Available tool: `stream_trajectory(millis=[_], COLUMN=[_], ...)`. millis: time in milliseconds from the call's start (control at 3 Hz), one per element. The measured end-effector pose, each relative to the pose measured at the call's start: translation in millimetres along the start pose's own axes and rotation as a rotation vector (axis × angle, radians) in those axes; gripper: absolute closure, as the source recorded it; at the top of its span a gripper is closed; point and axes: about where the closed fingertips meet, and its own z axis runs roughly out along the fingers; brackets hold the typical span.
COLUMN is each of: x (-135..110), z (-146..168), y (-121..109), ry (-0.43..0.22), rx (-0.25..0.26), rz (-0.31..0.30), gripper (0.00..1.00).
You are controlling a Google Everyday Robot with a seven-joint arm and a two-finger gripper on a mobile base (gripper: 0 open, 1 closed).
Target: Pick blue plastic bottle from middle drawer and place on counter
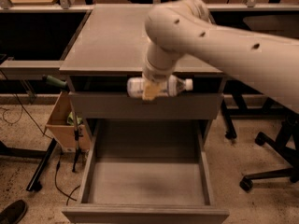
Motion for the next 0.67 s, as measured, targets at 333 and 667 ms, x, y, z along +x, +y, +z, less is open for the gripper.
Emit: stream_trajectory(millis=[333, 667], x=[-56.2, -107.1], z=[-45.7, -65.2], y=[-30.0, -67.3], ry=[0.015, 0.01], rx=[0.06, 0.106], rz=[-0.094, -0.127], gripper=[1.0, 1.0])
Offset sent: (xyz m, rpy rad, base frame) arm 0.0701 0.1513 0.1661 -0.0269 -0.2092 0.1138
